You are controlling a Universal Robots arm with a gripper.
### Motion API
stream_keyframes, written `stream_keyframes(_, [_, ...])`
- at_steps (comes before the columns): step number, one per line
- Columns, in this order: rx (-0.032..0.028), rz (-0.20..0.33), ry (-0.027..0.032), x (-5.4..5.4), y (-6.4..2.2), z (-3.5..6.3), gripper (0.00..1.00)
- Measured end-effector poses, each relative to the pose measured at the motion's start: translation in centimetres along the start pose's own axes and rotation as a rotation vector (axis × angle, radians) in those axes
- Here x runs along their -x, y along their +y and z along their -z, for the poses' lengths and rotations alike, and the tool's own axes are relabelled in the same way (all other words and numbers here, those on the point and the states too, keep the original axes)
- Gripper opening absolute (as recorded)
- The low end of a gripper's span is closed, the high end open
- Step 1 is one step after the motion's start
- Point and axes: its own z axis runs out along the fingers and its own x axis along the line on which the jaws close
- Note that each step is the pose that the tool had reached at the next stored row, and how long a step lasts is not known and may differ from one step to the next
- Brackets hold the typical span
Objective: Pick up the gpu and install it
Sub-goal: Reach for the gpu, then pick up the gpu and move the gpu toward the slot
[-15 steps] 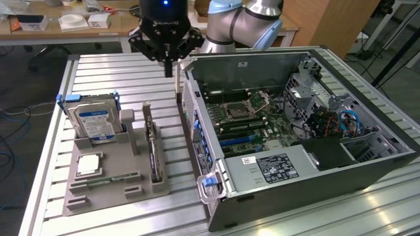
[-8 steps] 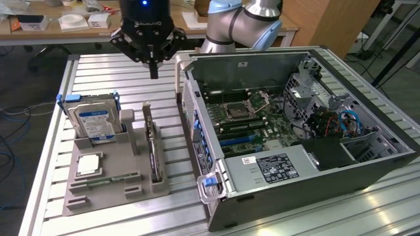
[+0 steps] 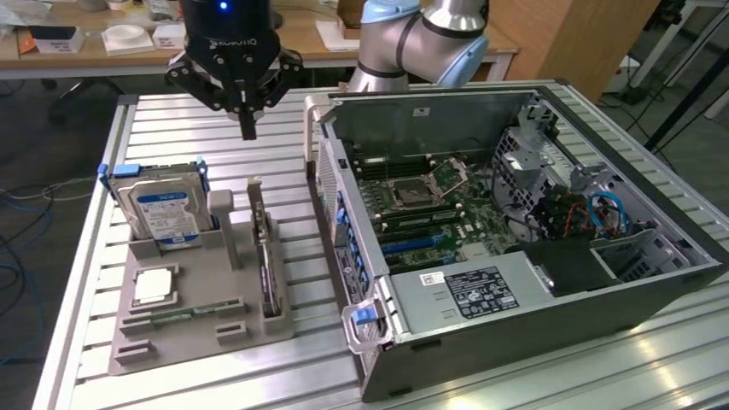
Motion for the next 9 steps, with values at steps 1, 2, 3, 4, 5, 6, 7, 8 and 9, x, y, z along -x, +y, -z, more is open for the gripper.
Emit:
stream_keyframes(1, [0.0000, 0.000, 0.0000, 0.00, 0.00, 0.00, 0.11])
stream_keyframes(2, [0.0000, 0.000, 0.0000, 0.00, 0.00, 0.00, 0.11])
stream_keyframes(3, [0.0000, 0.000, 0.0001, 0.00, 0.00, 0.00, 0.11])
stream_keyframes(4, [0.0000, 0.000, 0.0000, 0.00, 0.00, 0.00, 0.11])
stream_keyframes(5, [0.0000, 0.000, 0.0000, 0.00, 0.00, 0.00, 0.11])
stream_keyframes(6, [0.0000, 0.000, 0.0000, 0.00, 0.00, 0.00, 0.11])
stream_keyframes(7, [0.0000, 0.000, 0.0000, 0.00, 0.00, 0.00, 0.11])
stream_keyframes(8, [0.0000, 0.000, 0.0001, 0.00, 0.00, 0.00, 0.11])
stream_keyframes(9, [0.0000, 0.000, 0.0000, 0.00, 0.00, 0.00, 0.11])
